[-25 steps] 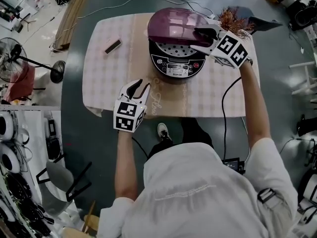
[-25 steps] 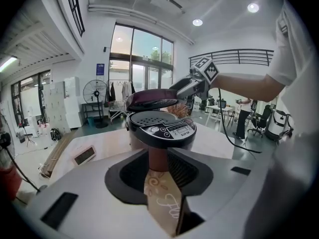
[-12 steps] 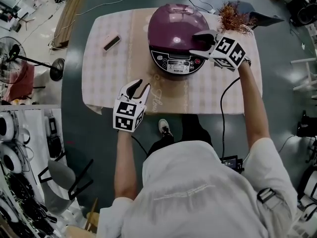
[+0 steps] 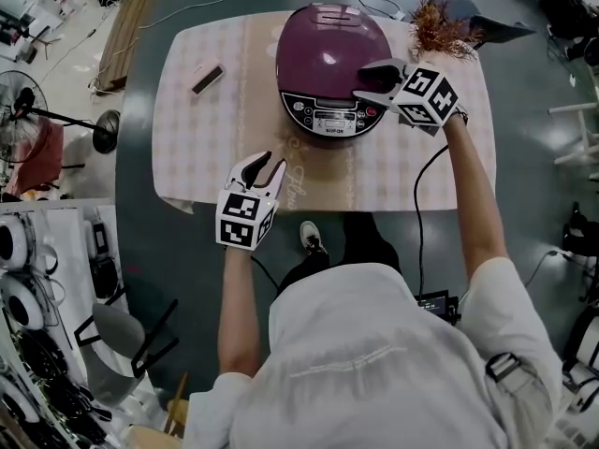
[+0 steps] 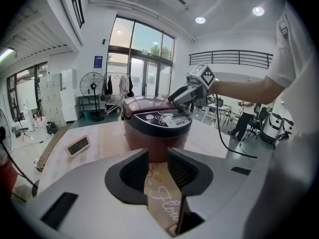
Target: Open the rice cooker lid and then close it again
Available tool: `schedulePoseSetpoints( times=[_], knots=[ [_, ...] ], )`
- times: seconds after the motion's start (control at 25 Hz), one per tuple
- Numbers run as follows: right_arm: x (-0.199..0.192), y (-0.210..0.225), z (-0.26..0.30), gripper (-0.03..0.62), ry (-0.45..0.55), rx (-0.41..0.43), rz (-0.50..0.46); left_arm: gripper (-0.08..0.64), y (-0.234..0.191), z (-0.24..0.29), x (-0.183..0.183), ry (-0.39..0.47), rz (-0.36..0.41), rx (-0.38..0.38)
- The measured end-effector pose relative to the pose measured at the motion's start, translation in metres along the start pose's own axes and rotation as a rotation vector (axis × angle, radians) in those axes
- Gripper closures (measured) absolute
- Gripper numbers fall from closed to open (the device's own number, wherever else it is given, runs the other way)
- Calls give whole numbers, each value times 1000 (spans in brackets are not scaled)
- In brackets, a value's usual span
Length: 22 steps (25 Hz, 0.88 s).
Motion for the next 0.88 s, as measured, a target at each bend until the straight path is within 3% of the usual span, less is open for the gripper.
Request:
schedulePoseSetpoints(
  times=[0.88],
  knots=[
    [-2,-3,7,420,-12,-104,41,431,-1,1,-8,-6,-20,-4]
  ],
)
Point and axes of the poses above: the fingertips, and each gripper's own axes: z forward along the fingers, y to its right, x out of its top, the point moved 8 cm from there along -z, backward along the fingers, and after that the axes turned 10 degrees about x, right-handed, at the moved point
